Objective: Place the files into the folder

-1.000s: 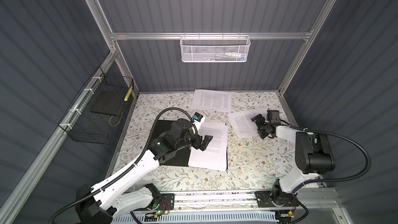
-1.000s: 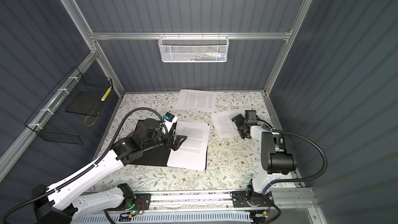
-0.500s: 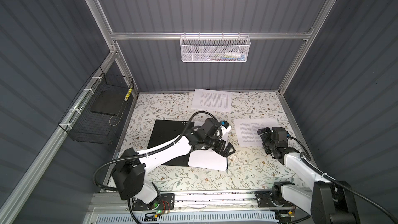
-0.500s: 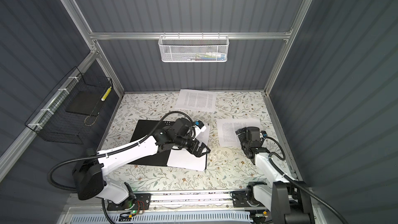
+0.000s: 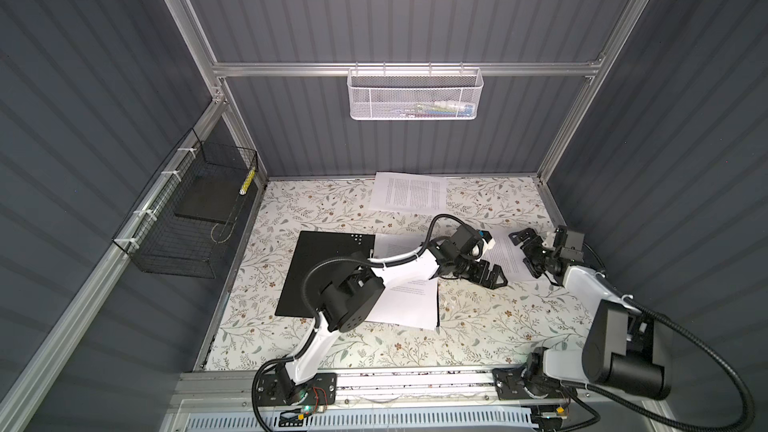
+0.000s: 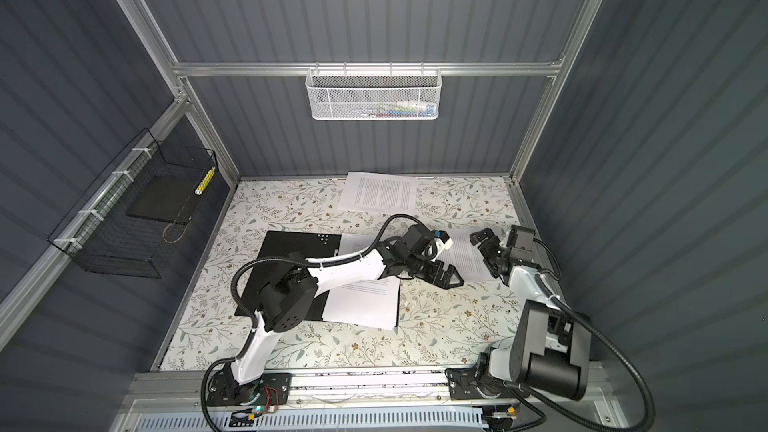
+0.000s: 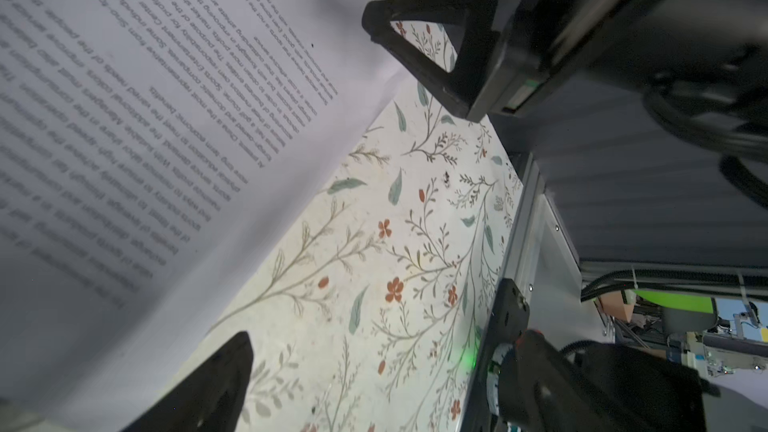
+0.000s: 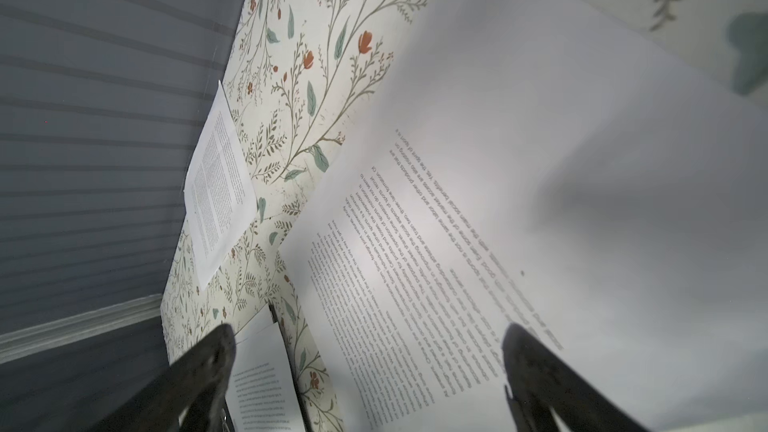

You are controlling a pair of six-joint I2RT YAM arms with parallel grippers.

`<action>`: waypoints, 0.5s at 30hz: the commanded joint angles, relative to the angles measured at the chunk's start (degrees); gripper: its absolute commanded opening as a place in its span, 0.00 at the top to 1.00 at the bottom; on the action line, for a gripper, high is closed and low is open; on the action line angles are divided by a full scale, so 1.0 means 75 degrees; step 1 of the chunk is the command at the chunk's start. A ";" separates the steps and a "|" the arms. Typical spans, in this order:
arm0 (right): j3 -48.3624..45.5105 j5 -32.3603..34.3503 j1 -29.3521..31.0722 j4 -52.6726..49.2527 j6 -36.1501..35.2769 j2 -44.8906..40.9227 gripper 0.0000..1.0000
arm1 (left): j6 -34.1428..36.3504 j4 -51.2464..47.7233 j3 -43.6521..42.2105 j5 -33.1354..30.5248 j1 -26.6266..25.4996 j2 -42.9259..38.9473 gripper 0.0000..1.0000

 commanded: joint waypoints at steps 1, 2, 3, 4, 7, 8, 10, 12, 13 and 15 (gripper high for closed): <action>0.0907 -0.0553 -0.0047 -0.0548 -0.0408 0.0821 0.01 | -0.0253 -0.0239 0.0836 0.0101 -0.0002 0.0662 0.00; 0.1164 -0.0591 -0.0049 -0.0718 -0.0402 0.1150 0.01 | -0.0238 -0.0327 0.1070 0.0103 -0.0002 0.0870 0.00; 0.1375 -0.0609 -0.0047 -0.0855 -0.0427 0.1414 0.01 | -0.0231 -0.0419 0.1250 0.0081 -0.0002 0.1031 0.00; 0.1603 -0.0512 -0.0055 -0.1042 -0.0431 0.1648 0.01 | -0.0195 -0.0513 0.1409 0.0071 -0.0002 0.1166 0.00; 0.2109 0.0209 -0.0047 -0.1704 -0.0313 0.2226 0.01 | -0.0087 -0.0792 0.1538 -0.0060 0.0027 0.1377 0.00; 0.2277 0.0307 -0.0056 -0.1925 -0.0363 0.2422 0.01 | -0.0069 -0.0856 0.1463 -0.0093 0.0060 0.1370 0.00; 0.2442 0.0511 -0.0047 -0.2220 -0.0312 0.2703 0.01 | -0.0040 -0.0920 0.1231 -0.0163 0.0157 0.1303 0.00; 0.2520 0.0887 -0.0054 -0.2487 -0.0259 0.2863 0.01 | 0.0064 -0.1096 0.1069 -0.0230 0.0302 0.1244 0.00; 0.2481 0.0918 -0.0047 -0.2523 -0.0191 0.2870 0.01 | 0.0167 -0.1241 0.1030 -0.0258 0.0384 0.1231 0.00; 0.2305 0.0970 -0.0034 -0.2519 -0.0042 0.2755 0.01 | 0.0450 -0.1556 0.1060 -0.0251 0.0544 0.1264 0.00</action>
